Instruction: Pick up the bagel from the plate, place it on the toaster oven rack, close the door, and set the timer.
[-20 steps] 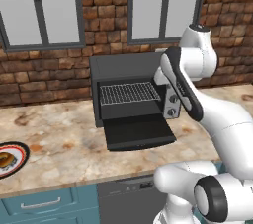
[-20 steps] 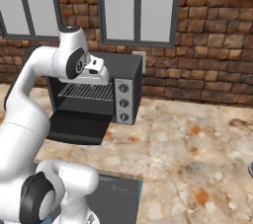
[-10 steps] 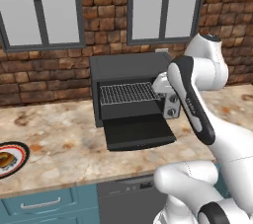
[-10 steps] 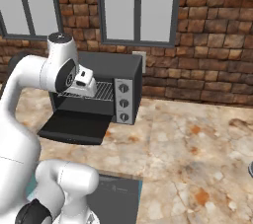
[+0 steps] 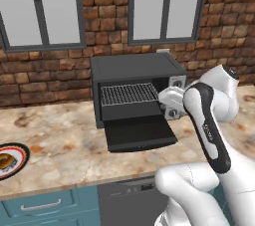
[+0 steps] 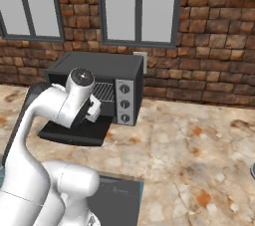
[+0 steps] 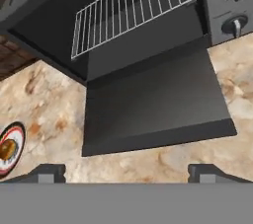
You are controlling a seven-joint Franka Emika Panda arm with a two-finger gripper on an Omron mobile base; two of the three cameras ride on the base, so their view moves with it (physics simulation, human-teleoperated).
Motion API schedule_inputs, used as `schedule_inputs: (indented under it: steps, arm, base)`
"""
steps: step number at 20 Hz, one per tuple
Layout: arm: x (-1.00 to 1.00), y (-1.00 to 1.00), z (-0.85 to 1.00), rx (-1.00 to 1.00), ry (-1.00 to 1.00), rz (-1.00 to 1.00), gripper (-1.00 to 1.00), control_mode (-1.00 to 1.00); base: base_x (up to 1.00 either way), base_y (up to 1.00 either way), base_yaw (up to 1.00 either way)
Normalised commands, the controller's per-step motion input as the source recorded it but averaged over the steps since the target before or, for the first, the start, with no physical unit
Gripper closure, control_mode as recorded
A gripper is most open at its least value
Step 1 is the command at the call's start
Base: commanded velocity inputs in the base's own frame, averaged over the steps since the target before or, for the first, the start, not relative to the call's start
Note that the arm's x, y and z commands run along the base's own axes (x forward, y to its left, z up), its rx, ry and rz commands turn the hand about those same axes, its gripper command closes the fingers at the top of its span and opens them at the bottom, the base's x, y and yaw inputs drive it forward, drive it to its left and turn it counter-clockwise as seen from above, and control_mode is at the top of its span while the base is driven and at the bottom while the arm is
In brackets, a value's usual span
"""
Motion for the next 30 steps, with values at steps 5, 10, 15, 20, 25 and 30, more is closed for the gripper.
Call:
schedule_inputs:
  steps: [5, 10, 15, 20, 25, 30]
  arm:
    - [0.11, -0.04, -0.43, 0.53, -0.02, -0.03, -1.0, -1.0]
    - [0.36, -0.12, -0.01, 0.35, 0.07, 0.0, -1.0, -1.0]
    - [0.55, -0.03, 0.0, 0.15, 0.16, 0.0, -1.0, -1.0]
    - [0.55, -0.1, 0.0, 0.04, 0.06, 0.0, -1.0, -1.0]
    - [0.48, -0.23, -0.02, 0.11, 0.04, 0.05, -1.0, -1.0]
    - [0.32, -0.06, -0.05, 0.07, 0.0, 0.0, -1.0, -1.0]
  base:
    - [0.0, 0.0, 0.0]
    - [0.0, 0.0, 0.0]
    - [0.0, 0.0, 0.0]
    - [0.0, 0.0, 0.0]
    - [0.0, 0.0, 0.0]
    - [0.0, 0.0, 0.0]
